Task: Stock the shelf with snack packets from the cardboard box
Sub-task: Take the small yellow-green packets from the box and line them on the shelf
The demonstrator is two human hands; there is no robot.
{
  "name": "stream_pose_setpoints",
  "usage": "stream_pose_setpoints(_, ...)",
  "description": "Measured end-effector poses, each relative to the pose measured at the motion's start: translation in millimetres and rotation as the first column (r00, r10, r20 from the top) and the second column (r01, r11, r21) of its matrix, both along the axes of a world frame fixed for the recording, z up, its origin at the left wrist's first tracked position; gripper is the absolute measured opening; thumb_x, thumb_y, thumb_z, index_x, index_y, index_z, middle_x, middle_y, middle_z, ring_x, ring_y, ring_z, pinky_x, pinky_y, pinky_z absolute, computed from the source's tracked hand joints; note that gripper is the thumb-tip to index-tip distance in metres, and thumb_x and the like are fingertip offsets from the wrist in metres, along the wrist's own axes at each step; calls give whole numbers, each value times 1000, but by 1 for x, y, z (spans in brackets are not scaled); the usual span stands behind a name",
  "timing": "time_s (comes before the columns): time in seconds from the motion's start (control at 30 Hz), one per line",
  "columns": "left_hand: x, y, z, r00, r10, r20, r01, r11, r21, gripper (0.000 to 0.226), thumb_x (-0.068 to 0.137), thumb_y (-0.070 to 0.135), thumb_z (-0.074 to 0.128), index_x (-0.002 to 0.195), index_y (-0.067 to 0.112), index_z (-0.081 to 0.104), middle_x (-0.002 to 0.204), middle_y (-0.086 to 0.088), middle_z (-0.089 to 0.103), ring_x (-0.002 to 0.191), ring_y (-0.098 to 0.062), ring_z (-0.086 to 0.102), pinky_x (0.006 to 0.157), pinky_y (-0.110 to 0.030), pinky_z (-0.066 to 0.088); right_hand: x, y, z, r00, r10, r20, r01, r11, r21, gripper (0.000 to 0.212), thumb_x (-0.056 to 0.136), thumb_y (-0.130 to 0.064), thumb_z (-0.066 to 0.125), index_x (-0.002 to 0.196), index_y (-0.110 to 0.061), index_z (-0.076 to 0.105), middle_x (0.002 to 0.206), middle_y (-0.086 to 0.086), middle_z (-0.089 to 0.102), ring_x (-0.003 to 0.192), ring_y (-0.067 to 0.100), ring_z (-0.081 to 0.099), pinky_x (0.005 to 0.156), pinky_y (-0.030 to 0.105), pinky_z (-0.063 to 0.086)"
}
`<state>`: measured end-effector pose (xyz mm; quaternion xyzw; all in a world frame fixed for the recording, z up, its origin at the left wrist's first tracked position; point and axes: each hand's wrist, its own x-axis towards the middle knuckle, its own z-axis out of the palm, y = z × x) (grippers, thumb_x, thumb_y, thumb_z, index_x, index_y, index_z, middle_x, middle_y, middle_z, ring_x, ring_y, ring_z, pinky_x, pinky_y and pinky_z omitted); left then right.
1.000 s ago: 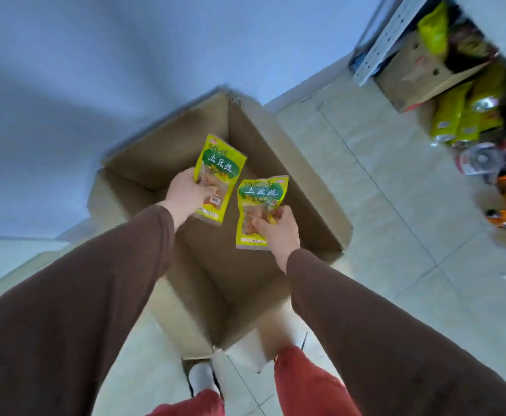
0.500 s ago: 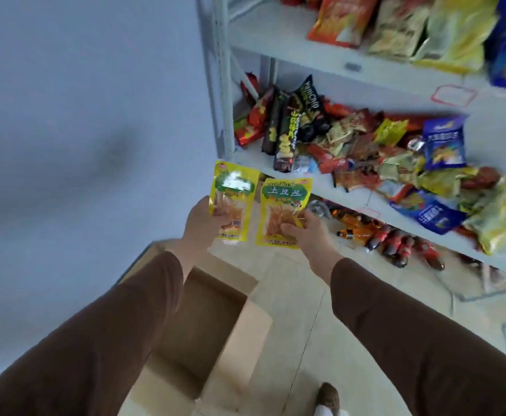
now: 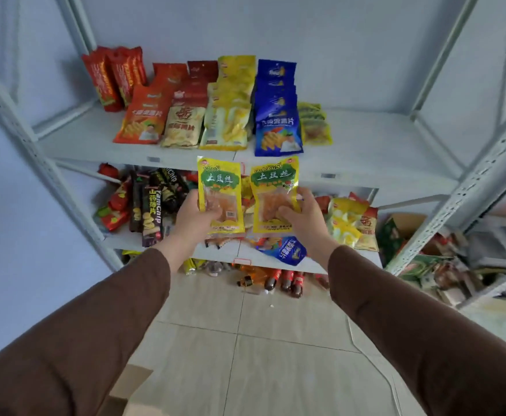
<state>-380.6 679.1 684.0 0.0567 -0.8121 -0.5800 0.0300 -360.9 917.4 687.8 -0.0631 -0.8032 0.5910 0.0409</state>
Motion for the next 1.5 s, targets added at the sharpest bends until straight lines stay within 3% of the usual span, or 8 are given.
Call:
stream_pose_setpoints(0.13, -53, 69, 22, 992, -119, -34, 118, 992, -47, 57, 88, 28, 73, 139, 26, 48, 139, 4, 56, 129, -22, 53, 106, -44, 45, -33, 61, 20, 993, -115, -29, 114, 993, -32, 38, 99, -17, 59, 135, -21, 46, 100, -6, 65, 85, 16, 66, 70, 34, 56)
stream_pose_setpoints(0.3, -130, 140, 39, 984, -166, -69, 160, 983, -92, 75, 94, 25, 70, 156, 18, 29, 158, -1, 36, 143, -20, 35, 112, -40, 35, -97, 122, 28, 979, -199, -34, 198, 980, -36, 30, 98, -17, 59, 125, -23, 49, 102, 3, 71, 89, 25, 69, 79, 44, 58)
stream_pose_setpoints(0.7, -321, 257, 30, 983, -164, 83, 171, 982, -80, 60, 91, 20, 72, 142, 13, 41, 135, 0, 52, 114, -21, 53, 86, -33, 41, -243, 227, 18, 925, -380, 23, 379, 911, -161, 41, 93, -25, 62, 131, -22, 49, 112, 7, 69, 104, 31, 70, 88, 50, 58)
stream_pose_setpoints(0.9, -369, 297, 13, 972, -125, 201, 154, 978, -138, 41, 87, 16, 75, 120, 14, 50, 117, -5, 63, 106, -25, 62, 83, -36, 49, -300, 265, 6, 935, -353, 37, 354, 918, -180, 36, 99, -17, 59, 134, -18, 47, 110, 3, 68, 91, 18, 69, 70, 28, 53)
stream_pose_setpoints(1.03, -381, 309, -6, 970, -32, 241, 112, 939, -326, 53, 76, 36, 76, 117, 20, 46, 125, -7, 60, 117, -33, 53, 99, -44, 44, -331, 282, -3, 957, -282, 68, 289, 939, -185, 36, 98, -16, 59, 133, -18, 49, 111, 5, 69, 87, 15, 70, 74, 30, 54)
stream_pose_setpoints(1.13, -380, 318, -10, 965, 17, 262, 99, 901, -422, 61, 90, 24, 72, 138, 8, 37, 141, -8, 48, 129, -32, 48, 92, -28, 33, -350, 290, -4, 971, -227, 73, 237, 953, -189, 36, 97, -16, 59, 131, -19, 49, 109, 5, 70, 84, 12, 71, 74, 31, 54)
stream_pose_setpoints(1.33, -382, 334, -10, 974, 48, 222, 76, 852, -517, 58, 88, 16, 73, 133, 7, 37, 139, -15, 45, 115, -33, 57, 92, -40, 52, -370, 294, -9, 985, -147, 88, 165, 956, -242, 32, 94, -19, 59, 124, -25, 49, 110, 6, 72, 97, 24, 74, 85, 44, 60)
stream_pose_setpoints(1.5, -381, 343, -5, 982, 56, 182, 89, 709, -699, 53, 94, 15, 65, 135, 1, 36, 151, -22, 35, 130, -37, 47, 90, -36, 45, -370, 293, -9, 984, -165, 70, 177, 953, -247, 31, 92, -23, 58, 121, -28, 49, 108, 5, 73, 99, 26, 73, 89, 50, 59)
